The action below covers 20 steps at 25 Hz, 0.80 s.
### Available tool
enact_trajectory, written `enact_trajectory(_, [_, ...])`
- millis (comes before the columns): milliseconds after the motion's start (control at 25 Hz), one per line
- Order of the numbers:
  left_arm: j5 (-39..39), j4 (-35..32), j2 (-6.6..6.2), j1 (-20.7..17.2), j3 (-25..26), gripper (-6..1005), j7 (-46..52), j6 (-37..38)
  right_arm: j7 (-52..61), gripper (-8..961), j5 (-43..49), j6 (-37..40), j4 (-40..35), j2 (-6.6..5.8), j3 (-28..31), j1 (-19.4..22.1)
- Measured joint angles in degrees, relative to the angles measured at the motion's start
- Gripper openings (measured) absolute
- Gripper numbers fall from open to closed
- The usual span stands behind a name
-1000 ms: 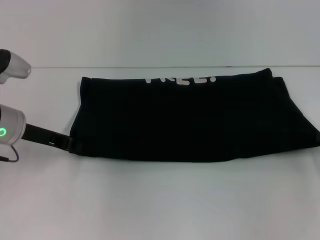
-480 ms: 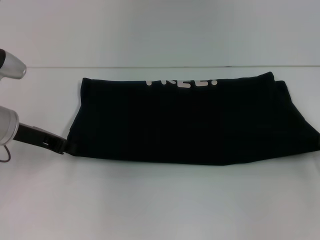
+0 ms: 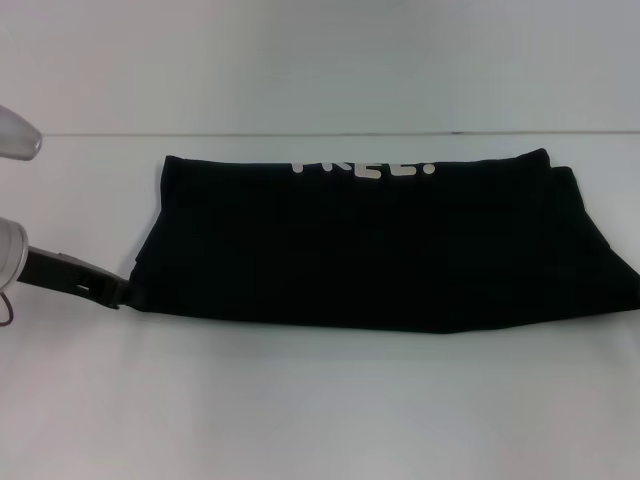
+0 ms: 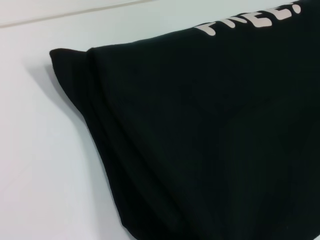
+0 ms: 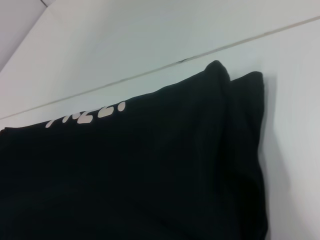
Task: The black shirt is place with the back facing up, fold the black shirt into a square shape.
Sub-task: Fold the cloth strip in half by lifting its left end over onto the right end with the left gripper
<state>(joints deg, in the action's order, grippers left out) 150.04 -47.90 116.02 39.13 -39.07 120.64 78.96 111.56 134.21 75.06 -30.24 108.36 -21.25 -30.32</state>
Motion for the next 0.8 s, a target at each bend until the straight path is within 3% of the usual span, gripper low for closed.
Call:
enact_trajectory(480, [0.04,-2.82,-0.21,0.05,1.24,133,3.97,3.68,0.15,70,-0.1,4.0,-1.85,0.11,0.37,0.01])
enact_trajectory(640, [0.07,-4.9,0.01,-0.78,1.36,139,6.11,3.17,0.97,256,-0.16,6.18,-5.34,0.4,2.32,0.65])
enact_trajectory(800, [0.02,-8.14,0.04,-2.4,1.37,280,9.93,5.0,0.15,435,-0.87,9.9,-6.87,-0.15,6.09,0.94])
